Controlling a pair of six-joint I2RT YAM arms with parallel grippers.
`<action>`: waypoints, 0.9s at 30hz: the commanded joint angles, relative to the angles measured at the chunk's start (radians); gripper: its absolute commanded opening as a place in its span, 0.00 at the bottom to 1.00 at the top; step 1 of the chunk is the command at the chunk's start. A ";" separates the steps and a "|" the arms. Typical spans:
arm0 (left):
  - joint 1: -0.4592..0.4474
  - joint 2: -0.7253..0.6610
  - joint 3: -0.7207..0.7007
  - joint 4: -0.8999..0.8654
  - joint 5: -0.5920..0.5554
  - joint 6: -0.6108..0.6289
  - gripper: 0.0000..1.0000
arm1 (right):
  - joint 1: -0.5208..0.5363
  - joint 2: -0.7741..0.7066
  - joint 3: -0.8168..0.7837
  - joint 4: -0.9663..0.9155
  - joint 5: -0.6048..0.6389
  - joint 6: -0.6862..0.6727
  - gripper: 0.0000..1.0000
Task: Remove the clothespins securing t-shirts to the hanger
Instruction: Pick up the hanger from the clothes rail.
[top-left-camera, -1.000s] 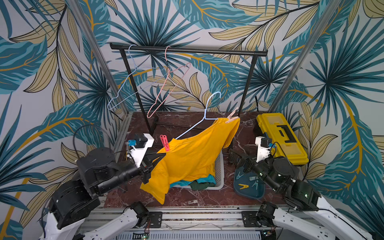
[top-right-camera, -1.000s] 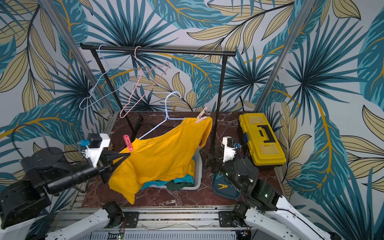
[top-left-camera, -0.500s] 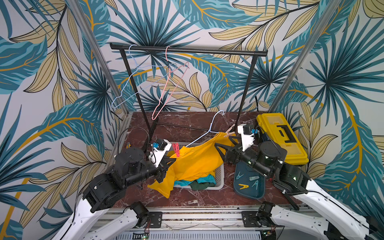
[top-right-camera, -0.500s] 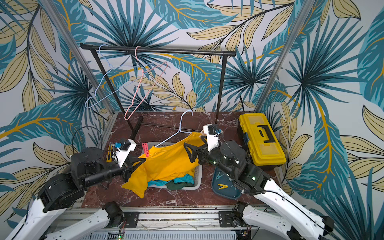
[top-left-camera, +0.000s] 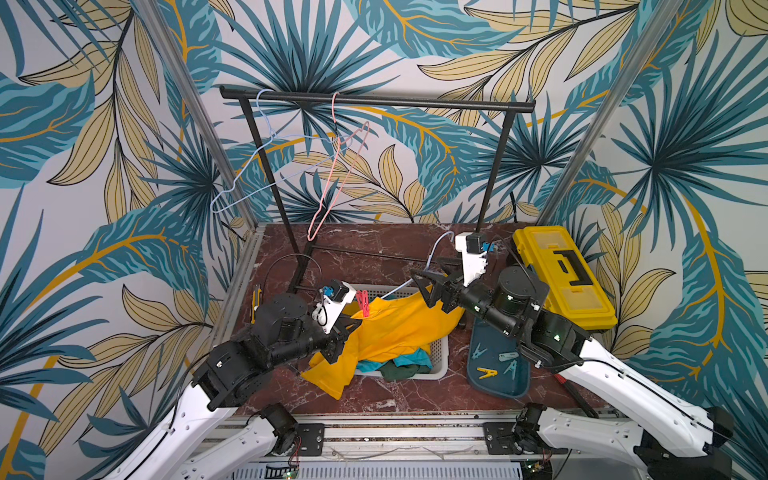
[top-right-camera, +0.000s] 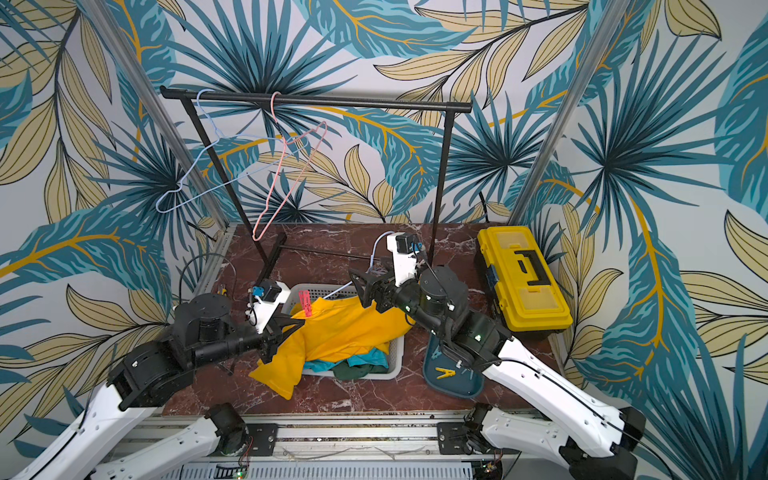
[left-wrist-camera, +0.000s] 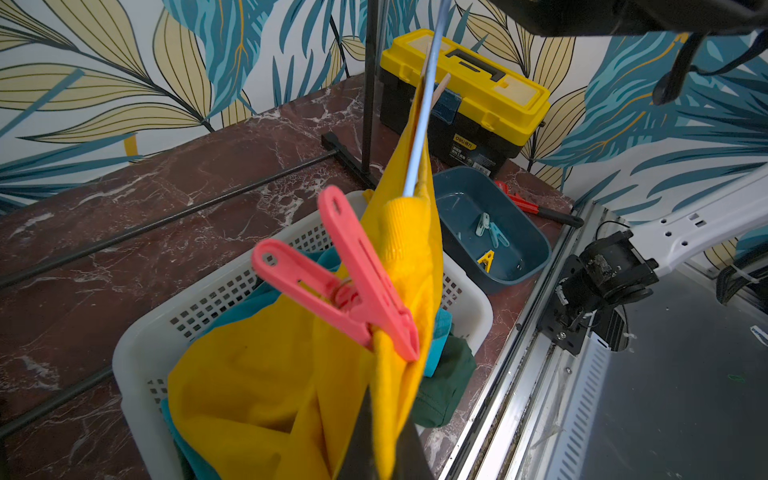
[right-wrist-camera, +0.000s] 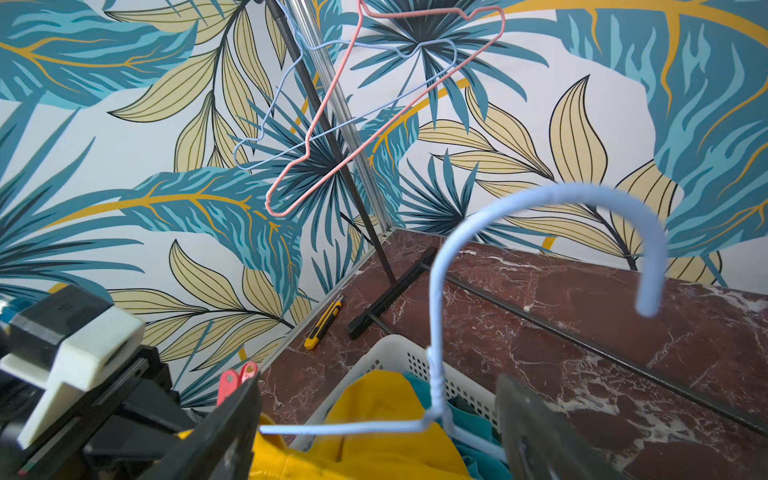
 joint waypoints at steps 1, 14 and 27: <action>0.003 -0.004 -0.008 0.072 0.027 0.016 0.00 | -0.002 0.021 0.004 0.056 0.026 -0.021 0.83; 0.005 -0.003 -0.010 0.072 0.044 0.019 0.00 | -0.030 0.054 -0.019 0.108 0.063 -0.035 0.44; 0.005 -0.008 -0.020 0.076 0.051 0.014 0.00 | -0.087 -0.046 -0.083 0.093 0.036 -0.009 0.39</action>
